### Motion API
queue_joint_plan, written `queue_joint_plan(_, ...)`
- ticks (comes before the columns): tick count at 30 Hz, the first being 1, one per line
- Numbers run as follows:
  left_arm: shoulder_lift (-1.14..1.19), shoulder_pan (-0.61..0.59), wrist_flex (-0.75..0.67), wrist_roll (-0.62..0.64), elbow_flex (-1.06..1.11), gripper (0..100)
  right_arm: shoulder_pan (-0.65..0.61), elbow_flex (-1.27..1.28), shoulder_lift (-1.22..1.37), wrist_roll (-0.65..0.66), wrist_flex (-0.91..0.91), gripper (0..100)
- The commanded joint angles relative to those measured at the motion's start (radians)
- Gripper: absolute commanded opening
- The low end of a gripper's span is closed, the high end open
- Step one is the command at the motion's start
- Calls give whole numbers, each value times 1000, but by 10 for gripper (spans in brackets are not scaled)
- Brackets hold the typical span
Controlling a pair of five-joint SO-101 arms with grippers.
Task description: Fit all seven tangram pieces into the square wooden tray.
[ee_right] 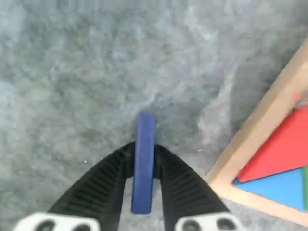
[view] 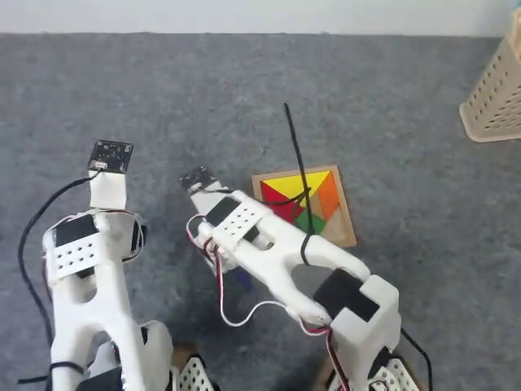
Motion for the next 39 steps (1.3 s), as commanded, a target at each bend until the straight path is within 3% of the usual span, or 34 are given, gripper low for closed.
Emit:
queue_joint_plan(1, 0, 6, -15, 0, -4, 152, 71, -15, -33, -3, 21, 6)
queue_joint_plan(10, 0, 6, -15, 3, 5, 152, 262, -63, -332, -5, 186, 6)
queue_joint_plan(15, 0, 6, -15, 34, 5, 152, 492, 133, -542, -17, 84, 6)
queue_joint_plan(19, 0, 8, -31, 51, 7, 152, 595, 367, -604, -86, -101, 6)
queue_joint_plan(26, 0, 34, -80, 52, 50, 152, 644, 448, -602, -239, -265, 6)
queue_joint_plan(39, 0, 57, -80, 52, 54, 152, 622, 471, -479, -311, -377, 7)
